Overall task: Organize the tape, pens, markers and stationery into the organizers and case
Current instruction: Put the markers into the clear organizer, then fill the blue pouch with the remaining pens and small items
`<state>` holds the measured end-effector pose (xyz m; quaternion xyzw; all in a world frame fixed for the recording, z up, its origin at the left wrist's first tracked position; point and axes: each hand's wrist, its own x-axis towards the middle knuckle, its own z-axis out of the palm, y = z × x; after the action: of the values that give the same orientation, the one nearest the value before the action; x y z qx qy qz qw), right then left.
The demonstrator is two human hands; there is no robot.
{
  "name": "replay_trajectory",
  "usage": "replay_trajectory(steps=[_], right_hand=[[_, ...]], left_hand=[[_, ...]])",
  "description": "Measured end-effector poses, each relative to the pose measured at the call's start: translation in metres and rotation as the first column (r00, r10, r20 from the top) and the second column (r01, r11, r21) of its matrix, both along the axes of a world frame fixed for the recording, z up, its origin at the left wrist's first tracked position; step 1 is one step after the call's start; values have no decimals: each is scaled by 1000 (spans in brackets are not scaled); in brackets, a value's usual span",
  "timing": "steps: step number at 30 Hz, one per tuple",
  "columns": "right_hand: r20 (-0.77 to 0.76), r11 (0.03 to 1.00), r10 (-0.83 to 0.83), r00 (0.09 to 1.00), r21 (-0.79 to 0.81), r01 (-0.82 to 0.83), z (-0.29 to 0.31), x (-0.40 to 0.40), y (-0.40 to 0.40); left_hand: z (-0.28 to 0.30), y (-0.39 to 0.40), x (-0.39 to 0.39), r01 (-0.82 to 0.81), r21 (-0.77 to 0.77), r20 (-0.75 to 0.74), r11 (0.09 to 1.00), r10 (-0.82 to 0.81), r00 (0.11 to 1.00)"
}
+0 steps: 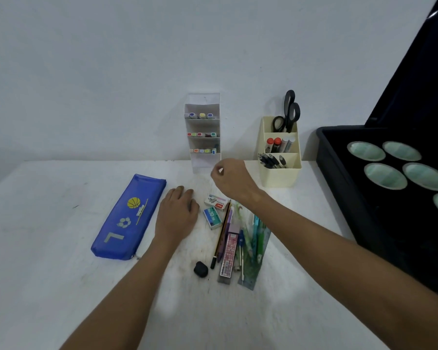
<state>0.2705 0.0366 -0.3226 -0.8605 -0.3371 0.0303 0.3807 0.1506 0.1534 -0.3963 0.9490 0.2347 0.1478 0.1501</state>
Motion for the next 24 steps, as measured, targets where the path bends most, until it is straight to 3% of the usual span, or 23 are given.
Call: replay_trajectory(steps=[7,9,13,19,24], right_hand=[[-66,995,64,996,-77,-69,-2,-18,-2],[-101,992,93,991,-76,-101,0,-25,3],[-184,979,161,970,-97,-181,2,-44,21],[-434,952,207,877,-117,-283,-5,-81,53],[-522,916,229,822,-170,-364,-12,-109,67]], left_hand=[[15,4,-1,34,-147,-37,989,-40,999],[24,8,-5,-17,-173,2,985,17,1000],[42,27,-25,-169,-60,80,984,174,982],[46,57,-69,-329,-87,-45,940,326,944],[37,54,-88,-338,-60,-270,939,311,911]])
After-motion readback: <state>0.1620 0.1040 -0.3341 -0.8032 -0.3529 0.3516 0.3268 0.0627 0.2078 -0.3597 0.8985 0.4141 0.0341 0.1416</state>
